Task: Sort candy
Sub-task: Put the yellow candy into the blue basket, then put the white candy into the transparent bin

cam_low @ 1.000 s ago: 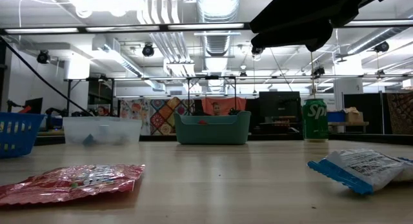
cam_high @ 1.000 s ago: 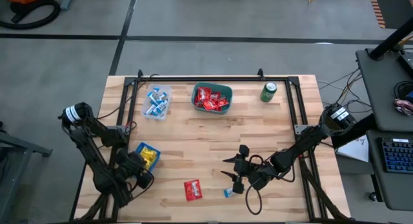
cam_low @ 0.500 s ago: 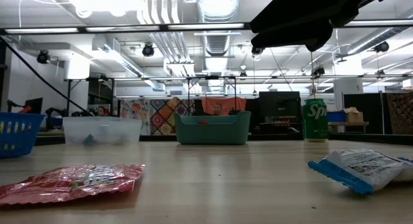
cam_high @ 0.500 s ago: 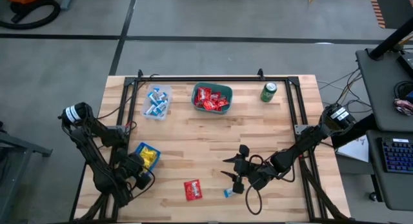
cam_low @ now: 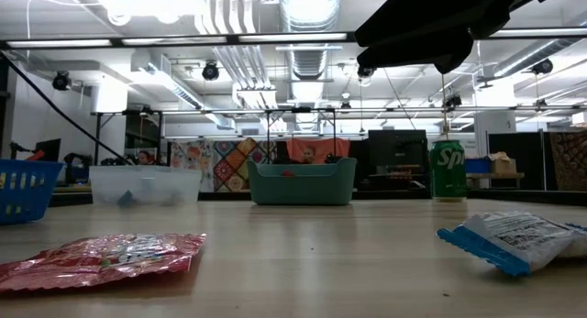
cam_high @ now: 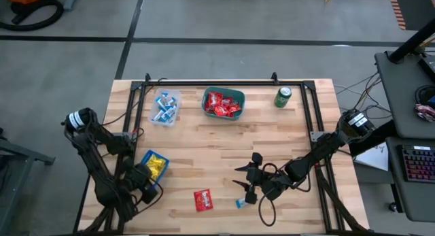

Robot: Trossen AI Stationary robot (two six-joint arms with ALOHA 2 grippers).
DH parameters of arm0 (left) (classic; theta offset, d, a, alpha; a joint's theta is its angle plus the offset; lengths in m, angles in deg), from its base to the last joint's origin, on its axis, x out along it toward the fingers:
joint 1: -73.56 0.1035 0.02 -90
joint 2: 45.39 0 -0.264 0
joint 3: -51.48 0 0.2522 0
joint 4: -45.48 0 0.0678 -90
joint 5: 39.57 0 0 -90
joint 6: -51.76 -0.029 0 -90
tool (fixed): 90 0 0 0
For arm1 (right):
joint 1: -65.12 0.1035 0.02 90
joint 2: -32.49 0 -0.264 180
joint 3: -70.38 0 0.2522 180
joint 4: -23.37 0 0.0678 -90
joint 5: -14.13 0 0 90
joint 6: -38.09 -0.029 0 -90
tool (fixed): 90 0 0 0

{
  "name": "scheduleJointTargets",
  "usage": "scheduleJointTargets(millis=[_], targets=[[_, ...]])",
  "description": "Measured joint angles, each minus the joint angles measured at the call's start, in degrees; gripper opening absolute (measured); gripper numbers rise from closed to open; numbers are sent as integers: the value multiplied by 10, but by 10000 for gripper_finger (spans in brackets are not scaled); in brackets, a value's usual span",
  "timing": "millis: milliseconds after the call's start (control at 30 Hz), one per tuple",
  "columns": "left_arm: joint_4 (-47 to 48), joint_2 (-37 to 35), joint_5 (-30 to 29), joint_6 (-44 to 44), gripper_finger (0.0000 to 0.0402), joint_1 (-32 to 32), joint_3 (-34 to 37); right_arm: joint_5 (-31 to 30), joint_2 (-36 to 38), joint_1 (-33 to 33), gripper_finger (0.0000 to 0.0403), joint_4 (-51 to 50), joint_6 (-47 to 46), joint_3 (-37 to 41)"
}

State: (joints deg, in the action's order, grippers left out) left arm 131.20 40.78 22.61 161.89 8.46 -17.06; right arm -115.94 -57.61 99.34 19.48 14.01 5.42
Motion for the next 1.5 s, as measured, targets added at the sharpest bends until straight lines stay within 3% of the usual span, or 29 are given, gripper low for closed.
scheduleJointTargets(millis=[200,600,867,1133,1500], targets=[[36,0,63,0,0,-17,-29,0,0,0,201,0,-6,0],[19,21,67,49,0,-31,-8,0,0,0,201,-2,-10,0],[-2,40,119,59,0,-31,-8,0,0,0,201,-2,-10,0],[1,42,109,59,0,-31,-29,-4,4,0,201,-2,-6,0],[21,45,28,59,0,-31,-84,-6,64,-7,201,-4,4,0]])
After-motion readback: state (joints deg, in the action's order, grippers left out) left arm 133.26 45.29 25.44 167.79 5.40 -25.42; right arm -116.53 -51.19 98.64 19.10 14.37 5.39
